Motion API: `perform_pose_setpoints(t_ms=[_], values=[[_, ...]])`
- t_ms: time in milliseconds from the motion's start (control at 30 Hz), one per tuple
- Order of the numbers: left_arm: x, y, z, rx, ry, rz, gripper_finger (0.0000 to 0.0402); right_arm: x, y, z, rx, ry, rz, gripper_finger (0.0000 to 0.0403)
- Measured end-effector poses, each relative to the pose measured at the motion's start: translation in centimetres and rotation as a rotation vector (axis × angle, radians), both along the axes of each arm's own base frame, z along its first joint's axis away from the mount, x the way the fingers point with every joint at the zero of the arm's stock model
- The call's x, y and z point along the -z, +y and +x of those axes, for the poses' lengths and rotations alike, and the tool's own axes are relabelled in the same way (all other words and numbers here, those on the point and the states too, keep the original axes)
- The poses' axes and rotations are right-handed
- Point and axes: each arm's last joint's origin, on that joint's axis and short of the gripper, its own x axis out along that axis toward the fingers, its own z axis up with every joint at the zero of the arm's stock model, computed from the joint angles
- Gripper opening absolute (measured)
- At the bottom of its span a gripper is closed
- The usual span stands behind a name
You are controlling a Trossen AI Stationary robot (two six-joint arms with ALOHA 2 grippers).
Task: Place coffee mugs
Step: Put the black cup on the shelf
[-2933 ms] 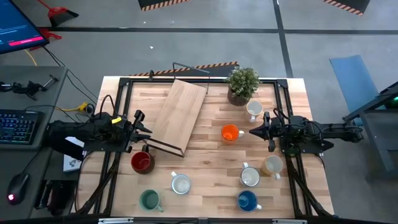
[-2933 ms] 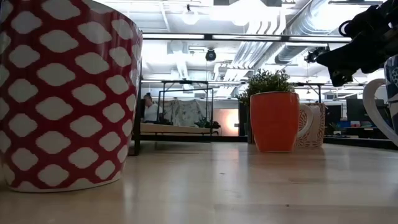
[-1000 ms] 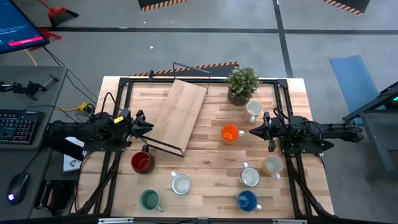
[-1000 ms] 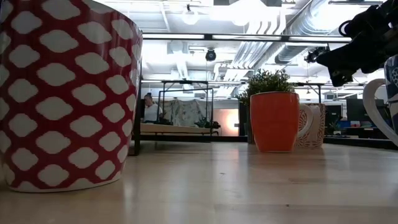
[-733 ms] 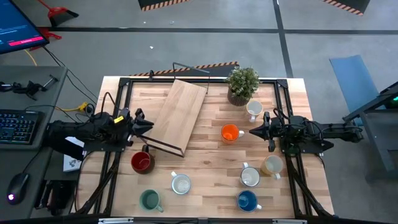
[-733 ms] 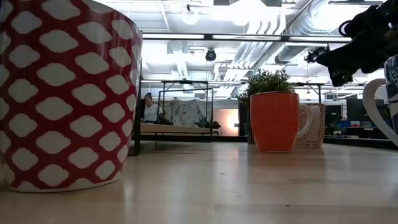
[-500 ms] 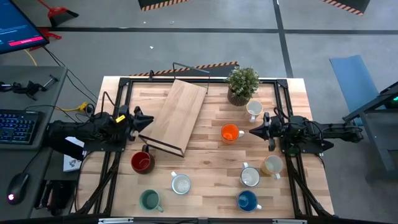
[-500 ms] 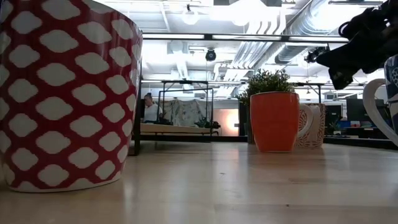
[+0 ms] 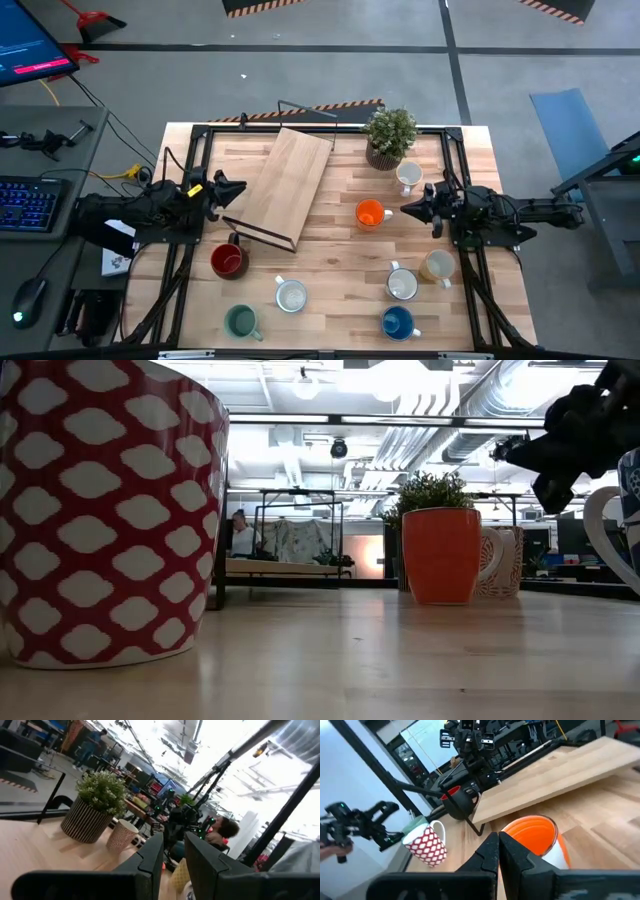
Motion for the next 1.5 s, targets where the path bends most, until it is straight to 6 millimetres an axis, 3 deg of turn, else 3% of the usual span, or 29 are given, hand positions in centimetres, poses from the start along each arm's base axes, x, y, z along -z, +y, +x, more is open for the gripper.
perform_pose_setpoints(t_ms=[167, 367, 533, 967, 1100, 1500], values=[[-0.9, 0.4, -0.4, -0.119, -0.107, -0.062, 0.0072, -0.3, 0.0, 0.0, 0.015, -0.040, 0.122, 0.0000], [-3.8, 0.4, -2.1, -0.255, -0.359, 0.173, 0.0072, -0.7, -0.2, 0.0, 0.062, -0.088, 0.182, 0.0000], [-6.1, 0.0, -2.9, -0.160, -0.428, 0.291, 0.0072, -0.9, -0.3, 0.0, 0.101, -0.107, 0.182, 0.0000], [-14.1, -0.7, -0.4, 0.139, 0.068, 0.428, 0.0072, -0.6, -0.4, 0.0, 0.147, -0.081, 0.123, 0.0000], [-15.8, -0.9, 0.5, 0.241, 0.266, 0.422, 0.0071, -0.5, -0.4, 0.0, 0.148, -0.069, 0.122, 0.0000], [-18.6, -2.6, 2.4, 0.564, 0.686, 0.137, 0.0071, -0.2, -0.4, 0.0, 0.151, -0.033, 0.129, 0.0000]])
